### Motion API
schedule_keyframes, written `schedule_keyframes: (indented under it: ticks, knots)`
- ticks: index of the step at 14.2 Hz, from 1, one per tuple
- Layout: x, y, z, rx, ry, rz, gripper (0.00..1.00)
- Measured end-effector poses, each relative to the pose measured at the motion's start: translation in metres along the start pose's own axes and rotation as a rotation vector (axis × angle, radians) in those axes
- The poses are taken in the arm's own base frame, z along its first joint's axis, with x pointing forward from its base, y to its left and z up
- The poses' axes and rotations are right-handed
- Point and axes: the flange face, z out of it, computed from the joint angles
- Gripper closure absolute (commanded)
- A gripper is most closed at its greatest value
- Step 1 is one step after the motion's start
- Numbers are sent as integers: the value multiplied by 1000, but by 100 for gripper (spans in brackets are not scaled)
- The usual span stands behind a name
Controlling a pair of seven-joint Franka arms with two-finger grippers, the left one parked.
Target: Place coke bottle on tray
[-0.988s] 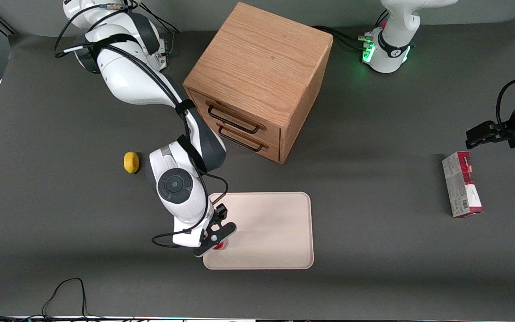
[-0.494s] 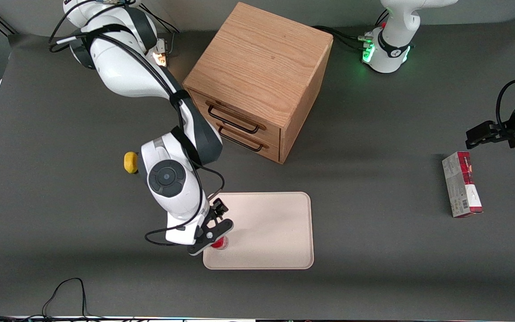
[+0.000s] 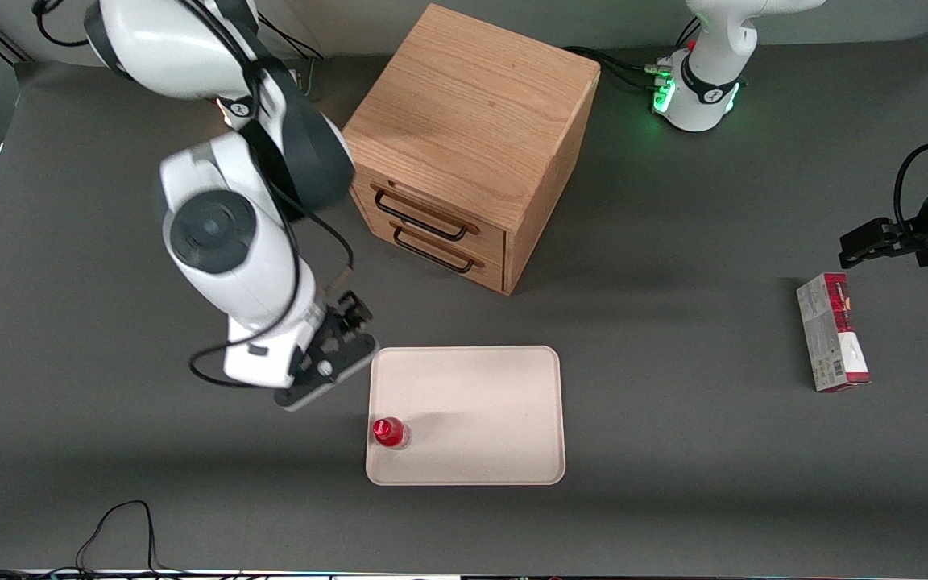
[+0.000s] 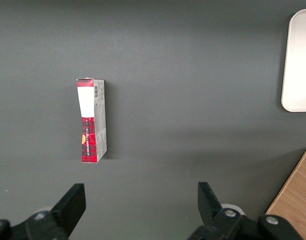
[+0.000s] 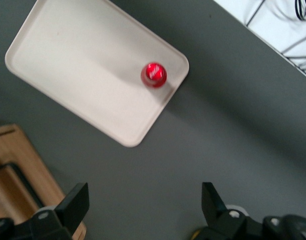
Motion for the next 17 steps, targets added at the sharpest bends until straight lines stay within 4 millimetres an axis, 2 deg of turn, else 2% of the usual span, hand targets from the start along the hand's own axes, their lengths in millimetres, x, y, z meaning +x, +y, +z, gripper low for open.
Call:
schedule_keyframes:
  ticks: [2, 3, 6, 8, 10, 14, 17]
  knots:
    - [-23, 21, -33, -17, -8, 40, 0]
    - [-34, 37, -40, -20, -15, 66, 0]
    - [-75, 106, -43, 5, -5, 173, 0]
    - [-111, 150, -39, 17, 26, 246, 0]
    - [-150, 185, -34, 26, 44, 317, 0]
    - [-213, 228, -30, 40, 55, 422, 0]
    - [-242, 244, -34, 45, 48, 467, 0]
